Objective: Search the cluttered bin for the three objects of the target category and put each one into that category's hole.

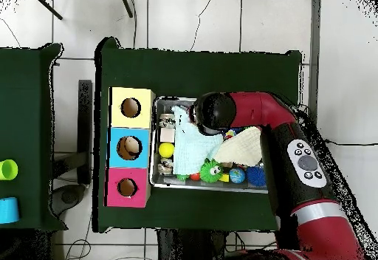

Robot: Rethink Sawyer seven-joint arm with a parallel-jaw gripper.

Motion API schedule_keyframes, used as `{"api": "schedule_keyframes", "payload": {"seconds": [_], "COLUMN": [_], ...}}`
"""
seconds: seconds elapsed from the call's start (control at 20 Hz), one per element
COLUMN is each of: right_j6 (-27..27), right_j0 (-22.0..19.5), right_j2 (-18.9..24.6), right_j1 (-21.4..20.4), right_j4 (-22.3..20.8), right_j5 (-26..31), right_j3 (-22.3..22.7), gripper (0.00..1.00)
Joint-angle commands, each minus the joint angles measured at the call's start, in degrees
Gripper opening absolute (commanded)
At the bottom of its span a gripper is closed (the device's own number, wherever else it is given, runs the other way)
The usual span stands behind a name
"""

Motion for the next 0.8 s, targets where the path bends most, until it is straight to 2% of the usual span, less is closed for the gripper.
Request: {"api": "schedule_keyframes", "payload": {"seconds": [0.05, 0.3, 0.6, 0.8], "right_j6": [-8.66, -8.73, -7.71, -7.75], "right_j0": [-0.35, -0.54, -0.67, -0.59], "right_j2": [3.04, 3.23, 3.65, 4.01], "right_j1": [1.06, 0.89, -3.44, -4.24], "right_j4": [-3.01, -2.65, -0.18, 1.00], "right_j5": [-2.65, -2.38, 0.48, 2.62], "right_j3": [2.79, 2.84, 4.85, 4.25], "gripper": [0.00, 0.00, 0.00, 0.00]}}
